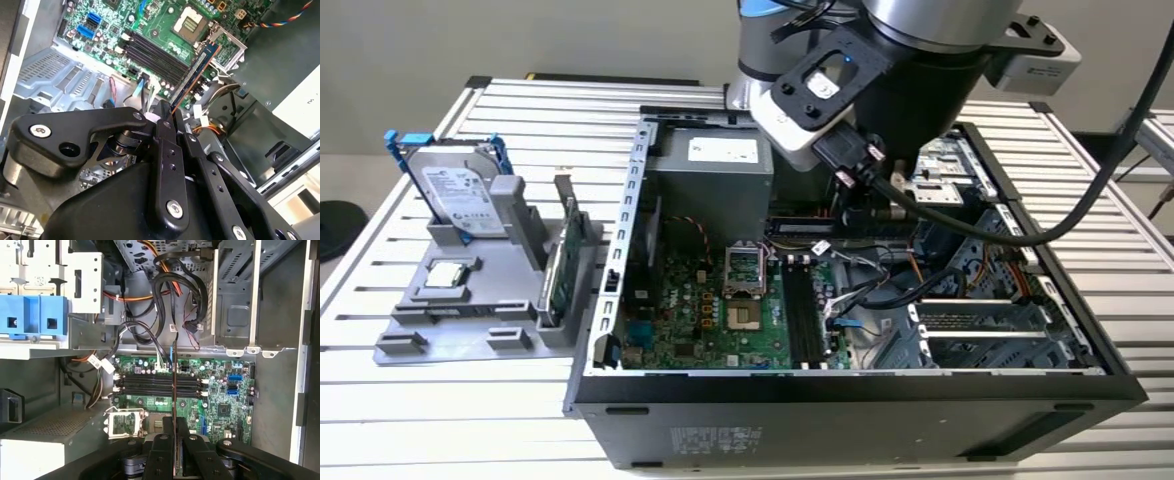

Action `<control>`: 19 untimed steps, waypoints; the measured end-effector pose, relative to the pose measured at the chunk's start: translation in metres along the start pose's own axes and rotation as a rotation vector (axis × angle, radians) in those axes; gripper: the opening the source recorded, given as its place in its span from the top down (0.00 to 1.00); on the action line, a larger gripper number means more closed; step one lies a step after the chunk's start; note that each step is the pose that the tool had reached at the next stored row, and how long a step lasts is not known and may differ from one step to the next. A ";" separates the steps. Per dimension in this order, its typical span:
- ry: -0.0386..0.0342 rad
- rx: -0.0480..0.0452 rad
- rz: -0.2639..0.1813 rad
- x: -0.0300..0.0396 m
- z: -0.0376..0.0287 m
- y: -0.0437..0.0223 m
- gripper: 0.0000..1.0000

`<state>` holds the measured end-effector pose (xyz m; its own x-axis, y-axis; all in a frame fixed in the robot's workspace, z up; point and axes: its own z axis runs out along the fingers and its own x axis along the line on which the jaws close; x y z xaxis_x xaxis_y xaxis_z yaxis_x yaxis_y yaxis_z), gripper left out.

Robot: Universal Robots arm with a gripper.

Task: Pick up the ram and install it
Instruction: 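Insert the ram into the slot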

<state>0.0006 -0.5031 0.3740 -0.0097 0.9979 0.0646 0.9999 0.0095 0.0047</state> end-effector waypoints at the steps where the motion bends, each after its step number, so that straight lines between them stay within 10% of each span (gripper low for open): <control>1: 0.0001 -0.0004 0.000 0.0007 0.0001 0.0006 1.00; 19: -0.0001 -0.0013 0.000 0.0049 0.0006 0.0059 1.00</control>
<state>0.0065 -0.4981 0.3738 -0.0097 0.9979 0.0645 0.9999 0.0093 0.0060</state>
